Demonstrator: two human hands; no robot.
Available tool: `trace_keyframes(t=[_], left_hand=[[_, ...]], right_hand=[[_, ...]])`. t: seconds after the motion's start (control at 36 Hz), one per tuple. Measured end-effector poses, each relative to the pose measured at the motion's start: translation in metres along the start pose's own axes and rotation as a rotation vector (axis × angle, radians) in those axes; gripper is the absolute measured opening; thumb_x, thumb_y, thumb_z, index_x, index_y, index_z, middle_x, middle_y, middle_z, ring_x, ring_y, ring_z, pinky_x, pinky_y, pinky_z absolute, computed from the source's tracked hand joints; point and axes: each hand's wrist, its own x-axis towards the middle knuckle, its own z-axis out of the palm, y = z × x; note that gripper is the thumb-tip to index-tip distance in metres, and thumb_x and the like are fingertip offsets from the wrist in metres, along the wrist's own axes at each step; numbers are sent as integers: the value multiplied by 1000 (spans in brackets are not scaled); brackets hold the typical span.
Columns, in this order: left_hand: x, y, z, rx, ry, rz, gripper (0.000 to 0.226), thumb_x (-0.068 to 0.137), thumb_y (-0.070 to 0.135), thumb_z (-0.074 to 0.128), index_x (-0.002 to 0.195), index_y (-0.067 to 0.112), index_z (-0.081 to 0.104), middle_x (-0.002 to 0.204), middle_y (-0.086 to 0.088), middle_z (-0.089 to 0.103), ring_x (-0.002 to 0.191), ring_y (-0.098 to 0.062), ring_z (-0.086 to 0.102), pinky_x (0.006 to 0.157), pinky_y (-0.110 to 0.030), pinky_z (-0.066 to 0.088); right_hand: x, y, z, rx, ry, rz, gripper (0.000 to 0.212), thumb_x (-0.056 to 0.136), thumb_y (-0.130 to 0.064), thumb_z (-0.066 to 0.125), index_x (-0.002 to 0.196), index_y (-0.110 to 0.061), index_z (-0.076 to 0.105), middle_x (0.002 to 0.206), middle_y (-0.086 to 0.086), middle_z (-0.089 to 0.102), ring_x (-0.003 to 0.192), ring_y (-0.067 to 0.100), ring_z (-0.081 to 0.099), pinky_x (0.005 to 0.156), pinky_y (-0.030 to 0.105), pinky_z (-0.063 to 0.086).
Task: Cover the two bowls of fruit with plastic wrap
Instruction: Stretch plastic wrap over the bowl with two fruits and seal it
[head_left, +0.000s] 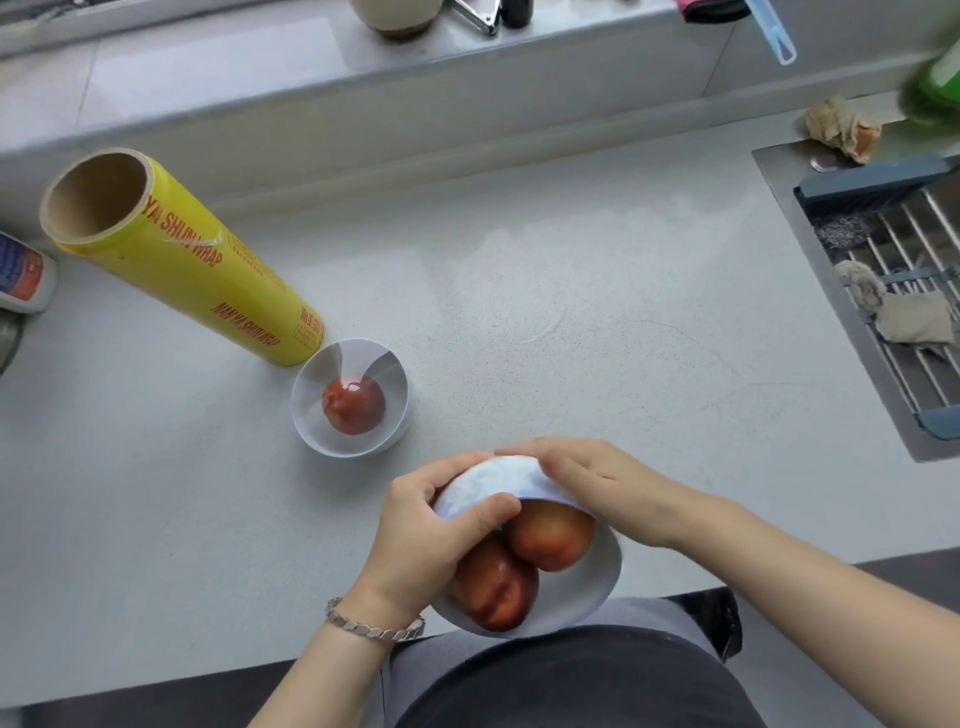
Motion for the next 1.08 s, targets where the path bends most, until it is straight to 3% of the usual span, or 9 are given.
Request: trace_keyframes(t=[0.08,0.25,0.33,0.47,0.56,0.67,0.92,1.0,1.08], left_hand=[[-1,-1,2,-43,36,-12,40,51,51,68,83,27,70,82,16,73,80,0,66,73,-13,48],[2,-7,6,-325,213,-110,59,58,67,72,76,10,72,87,-15,67,86,-26,59,82,-43,46],[3,-2,9,-458,240,-210,41,72,46,59,75,7,70,86,-17,65,84,-27,59,76,-38,49],[7,1,-1,-363,29,-184,36,79,37,50,90,12,73,96,-6,73,91,-14,66,80,-23,53],[16,5,-7,-168,-83,-104,49,69,47,59,108,18,63,98,16,70,95,6,62,80,-8,45],[22,10,-2,-15,-208,-86,53,64,58,54,103,24,65,108,8,68,101,0,61,86,-11,44],[10,-3,6,-81,2,-69,52,53,53,67,90,16,70,86,4,73,80,-3,65,72,-14,48],[5,-1,6,-62,40,-72,46,47,53,69,84,25,69,76,14,72,74,4,64,68,-10,47],[1,-1,4,-3,49,-70,44,43,55,71,82,33,66,75,21,71,75,7,63,71,-10,47]], right_hand=[[-3,11,-7,144,-44,87,104,50,-95,38,120,-21,61,120,-3,65,113,11,59,102,33,43],[-13,9,-17,424,-37,26,75,61,-67,69,120,-22,60,120,0,66,114,17,60,90,25,49],[-11,10,-17,422,56,15,66,58,-60,74,113,-22,66,109,1,70,104,17,65,82,23,51],[-9,8,-16,454,191,-18,41,59,-36,70,97,-20,70,89,-4,74,85,9,69,69,16,51],[-9,5,-15,399,215,-22,35,64,-23,73,98,-20,70,92,-6,75,88,7,69,72,15,51],[-9,1,-13,318,216,-21,42,59,-32,75,100,-22,70,98,-5,74,94,7,68,76,15,49],[-11,0,-5,360,181,86,38,69,-28,73,106,-21,67,102,-2,73,95,6,67,78,14,50],[-9,-11,-7,271,208,100,29,70,-42,68,94,-26,70,92,-10,73,88,-2,67,76,8,48],[-5,-20,-11,135,246,131,10,74,-32,72,79,-23,72,78,-10,73,76,-3,66,66,4,44]])
